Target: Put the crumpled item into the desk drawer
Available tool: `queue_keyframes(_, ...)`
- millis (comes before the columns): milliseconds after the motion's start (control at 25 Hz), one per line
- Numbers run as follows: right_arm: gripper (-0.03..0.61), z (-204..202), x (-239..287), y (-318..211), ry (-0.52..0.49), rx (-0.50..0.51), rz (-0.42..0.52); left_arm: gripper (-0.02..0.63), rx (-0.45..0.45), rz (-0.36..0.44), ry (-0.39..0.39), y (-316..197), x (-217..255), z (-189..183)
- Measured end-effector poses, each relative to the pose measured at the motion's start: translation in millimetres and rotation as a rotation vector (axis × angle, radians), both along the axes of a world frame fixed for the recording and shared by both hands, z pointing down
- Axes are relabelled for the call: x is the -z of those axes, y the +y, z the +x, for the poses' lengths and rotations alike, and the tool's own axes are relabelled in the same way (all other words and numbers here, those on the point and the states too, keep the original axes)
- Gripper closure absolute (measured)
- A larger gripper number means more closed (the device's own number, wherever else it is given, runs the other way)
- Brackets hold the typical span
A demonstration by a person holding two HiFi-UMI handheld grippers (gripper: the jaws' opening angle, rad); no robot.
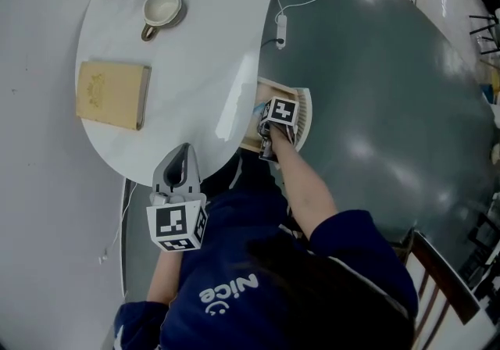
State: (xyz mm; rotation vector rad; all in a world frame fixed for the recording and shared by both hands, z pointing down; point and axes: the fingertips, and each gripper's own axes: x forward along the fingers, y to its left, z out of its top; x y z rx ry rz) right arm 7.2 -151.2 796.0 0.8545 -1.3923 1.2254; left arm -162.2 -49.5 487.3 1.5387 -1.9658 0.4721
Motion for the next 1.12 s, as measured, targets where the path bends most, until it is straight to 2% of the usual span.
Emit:
queue_keyframes(200,0.541,-4.3,-9.1,4.2,0.015,-0.008,-0.033,0.609,0.021,-0.056,0.025,5.2,-13.0,-2.3)
queue_keyframes(480,0.536,-4.1,-15.9,5.2,0.014,-0.064,-0.064,0.609,-0.004,-0.050,-0.014,-0.6,-8.0,-0.4)
queue_keyframes(560,0.514,-6.2,-16.0,6.4,-0.001,-0.072,-0.079,0.609,0.002,-0.042,-0.021,-0.9,-5.6,-3.8)
queue_keyframes(640,0.456,-7.1,-15.1,7.5,-0.012,-0.085,-0.093,0.609,0.006,-0.036,-0.020,-0.8,-4.9,-5.4)
queue_keyframes(720,0.446,-5.7,-13.3,7.9,-0.014,-0.102,-0.102,0.609,0.002,-0.031,-0.020,-1.8,-4.1,-5.1)
queue_keyframes(1120,0.433,-0.9,15.0,-2.5,-0.044,-0.101,-0.026,0.609,-0.046,0.036,-0.005,-14.3,4.3,-0.8)
